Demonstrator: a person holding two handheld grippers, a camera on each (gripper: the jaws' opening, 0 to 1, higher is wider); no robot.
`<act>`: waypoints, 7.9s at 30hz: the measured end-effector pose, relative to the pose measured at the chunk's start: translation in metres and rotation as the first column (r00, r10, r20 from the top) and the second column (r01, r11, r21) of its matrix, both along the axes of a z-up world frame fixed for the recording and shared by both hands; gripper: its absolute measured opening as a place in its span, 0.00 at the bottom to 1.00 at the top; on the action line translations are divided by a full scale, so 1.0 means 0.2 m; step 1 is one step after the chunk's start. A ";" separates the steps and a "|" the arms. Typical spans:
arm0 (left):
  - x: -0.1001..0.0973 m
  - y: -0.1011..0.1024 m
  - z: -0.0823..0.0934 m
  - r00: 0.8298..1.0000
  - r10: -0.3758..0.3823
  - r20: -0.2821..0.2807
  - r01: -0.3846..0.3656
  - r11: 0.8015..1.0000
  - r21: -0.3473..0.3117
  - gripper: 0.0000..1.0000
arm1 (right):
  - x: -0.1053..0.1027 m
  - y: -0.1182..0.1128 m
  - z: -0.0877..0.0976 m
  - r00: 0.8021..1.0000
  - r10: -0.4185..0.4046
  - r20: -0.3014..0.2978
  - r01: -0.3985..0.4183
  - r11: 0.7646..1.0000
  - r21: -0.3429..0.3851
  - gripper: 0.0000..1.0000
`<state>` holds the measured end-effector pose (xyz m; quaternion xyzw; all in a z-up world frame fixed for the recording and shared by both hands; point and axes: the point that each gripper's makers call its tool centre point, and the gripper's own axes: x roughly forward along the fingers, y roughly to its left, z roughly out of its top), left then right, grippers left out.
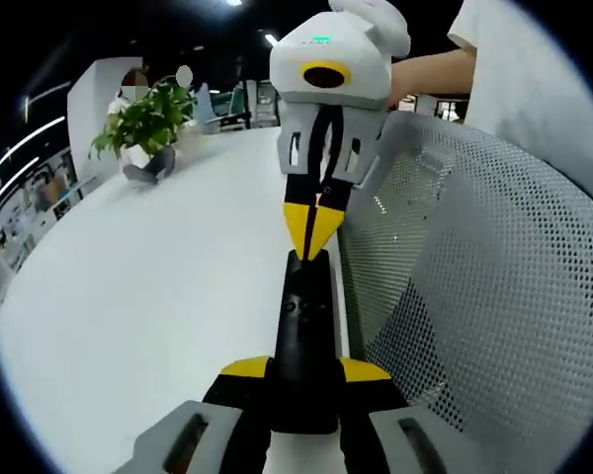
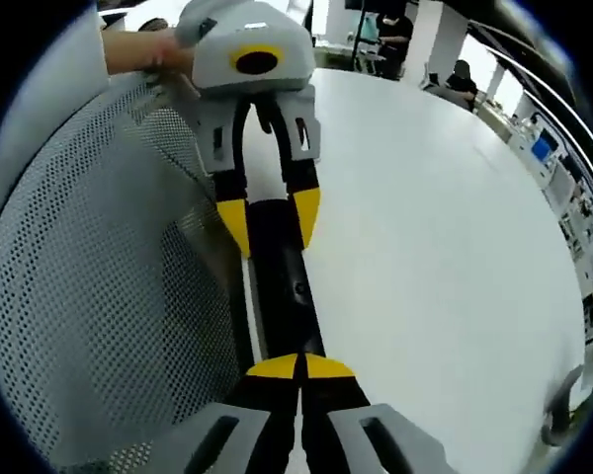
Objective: Press the specified remote control buttons in sequence, fully releasing each button before pressing the next.
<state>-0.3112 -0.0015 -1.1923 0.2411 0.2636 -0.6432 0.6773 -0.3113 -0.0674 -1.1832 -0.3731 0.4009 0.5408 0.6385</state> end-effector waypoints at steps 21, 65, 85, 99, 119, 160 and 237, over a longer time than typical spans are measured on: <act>0.00 0.00 0.00 1.000 0.006 0.000 -0.006 1.000 -0.001 0.24 | -0.01 0.06 0.01 0.999 -0.033 -0.019 0.035 0.989 0.142 0.00; -0.01 0.00 0.01 1.000 0.010 -0.006 -0.010 1.000 -0.008 0.24 | -0.01 0.08 -0.01 0.993 0.109 -0.048 -0.110 0.994 -0.027 0.09; -0.01 0.00 0.01 1.000 0.011 -0.008 -0.011 1.000 -0.013 0.24 | -0.03 0.12 0.01 0.989 0.151 0.001 -0.149 0.977 0.155 0.08; 0.00 0.00 0.00 1.000 0.013 -0.009 -0.013 1.000 -0.013 0.24 | -0.02 0.12 0.01 0.996 0.082 -0.041 -0.076 0.987 0.143 0.08; -0.01 -0.01 0.00 1.000 0.013 -0.007 -0.013 1.000 -0.010 0.24 | -0.02 0.15 0.01 0.990 0.142 -0.005 -0.140 0.984 0.111 0.05; -0.01 -0.01 0.01 1.000 0.011 -0.007 -0.012 1.000 -0.012 0.24 | -0.02 0.16 0.01 0.996 0.047 -0.073 -0.039 0.993 0.113 0.00; -0.01 -0.01 0.00 1.000 0.016 -0.010 -0.016 1.000 -0.011 0.24 | -0.02 0.12 0.01 0.999 -0.011 -0.039 0.017 0.987 0.160 0.00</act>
